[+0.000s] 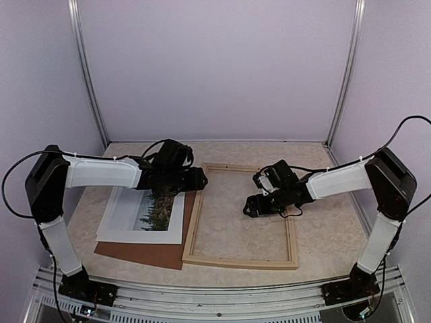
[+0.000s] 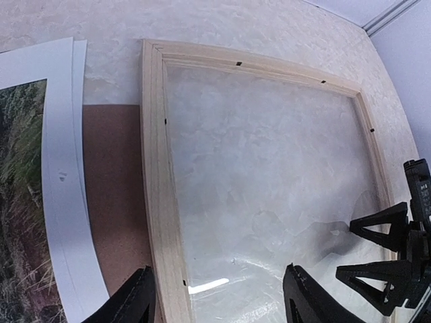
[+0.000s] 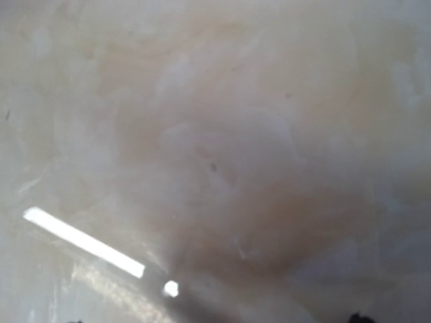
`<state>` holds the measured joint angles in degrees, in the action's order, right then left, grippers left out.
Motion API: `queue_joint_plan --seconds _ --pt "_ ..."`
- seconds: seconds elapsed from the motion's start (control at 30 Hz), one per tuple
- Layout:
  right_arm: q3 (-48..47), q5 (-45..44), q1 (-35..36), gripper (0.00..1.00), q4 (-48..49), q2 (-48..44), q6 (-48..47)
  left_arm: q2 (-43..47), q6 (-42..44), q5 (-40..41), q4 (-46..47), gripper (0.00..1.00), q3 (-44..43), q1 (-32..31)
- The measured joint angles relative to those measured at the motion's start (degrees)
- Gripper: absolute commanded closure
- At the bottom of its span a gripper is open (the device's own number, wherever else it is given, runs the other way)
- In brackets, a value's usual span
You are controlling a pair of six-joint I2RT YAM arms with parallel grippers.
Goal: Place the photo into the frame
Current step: Place the glass panel in the frame body, then frame the body at the center of the board.
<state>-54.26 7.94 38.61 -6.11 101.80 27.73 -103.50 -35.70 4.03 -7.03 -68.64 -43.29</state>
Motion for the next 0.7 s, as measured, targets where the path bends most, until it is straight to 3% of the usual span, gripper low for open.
queue_joint_plan --seconds 0.43,0.7 --pt "-0.7 0.0 0.0 0.12 -4.6 -4.7 -1.3 0.2 2.5 3.0 -1.8 0.27 2.0 -0.5" --pt "-2.5 -1.7 -0.9 0.11 -7.5 -9.7 -1.8 -2.4 4.3 6.9 -3.8 0.31 1.2 -3.7"
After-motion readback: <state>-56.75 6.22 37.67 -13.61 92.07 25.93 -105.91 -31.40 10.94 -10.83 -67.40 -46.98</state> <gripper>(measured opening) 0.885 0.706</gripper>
